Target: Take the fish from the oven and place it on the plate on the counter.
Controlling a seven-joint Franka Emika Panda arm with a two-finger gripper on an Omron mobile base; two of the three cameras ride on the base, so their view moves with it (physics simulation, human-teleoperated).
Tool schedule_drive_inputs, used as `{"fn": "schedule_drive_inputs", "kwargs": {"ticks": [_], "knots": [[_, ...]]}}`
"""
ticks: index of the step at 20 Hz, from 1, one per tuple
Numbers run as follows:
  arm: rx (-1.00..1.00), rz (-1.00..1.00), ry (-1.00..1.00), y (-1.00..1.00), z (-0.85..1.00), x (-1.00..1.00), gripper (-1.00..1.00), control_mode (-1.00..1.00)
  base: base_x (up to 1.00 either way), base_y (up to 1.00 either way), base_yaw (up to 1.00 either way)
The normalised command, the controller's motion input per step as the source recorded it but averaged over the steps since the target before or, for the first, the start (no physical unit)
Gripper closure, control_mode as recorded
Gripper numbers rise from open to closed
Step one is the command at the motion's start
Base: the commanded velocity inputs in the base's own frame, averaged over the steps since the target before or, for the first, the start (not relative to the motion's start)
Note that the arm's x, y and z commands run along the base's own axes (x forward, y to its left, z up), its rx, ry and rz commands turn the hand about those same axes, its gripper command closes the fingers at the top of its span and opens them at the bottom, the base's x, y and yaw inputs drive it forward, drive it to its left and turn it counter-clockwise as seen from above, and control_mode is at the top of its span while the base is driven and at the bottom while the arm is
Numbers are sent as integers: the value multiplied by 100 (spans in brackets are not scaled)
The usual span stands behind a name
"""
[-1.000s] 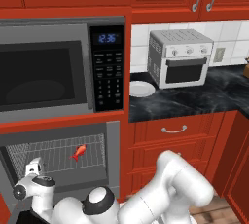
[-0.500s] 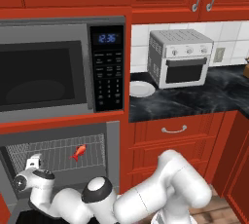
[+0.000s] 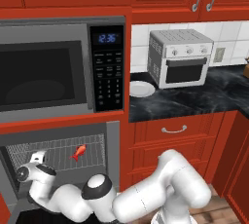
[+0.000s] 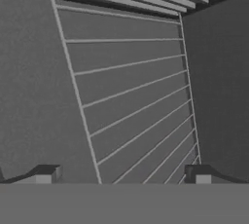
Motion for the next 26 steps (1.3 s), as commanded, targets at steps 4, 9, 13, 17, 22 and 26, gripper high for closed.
{"fn": "schedule_drive_inputs", "kwargs": {"ticks": [4, 9, 13, 17, 22, 26], "knots": [[28, -22, -24, -26, -62, -1, -100, -100, 0, 0, 0], [32, -22, -29, -26, -58, -2, -100, -100, 0, 0, 0], [36, -24, -27, -14, -37, 0, -100, -100, 0, 0, 0], [33, -17, -11, -1, -26, -4, -100, -100, 0, 0, 0], [10, -5, 11, -7, -30, -7, -100, -100, 0, 0, 0], [0, -1, 32, -8, -36, 0, -100, -100, 0, 0, 0]]}}
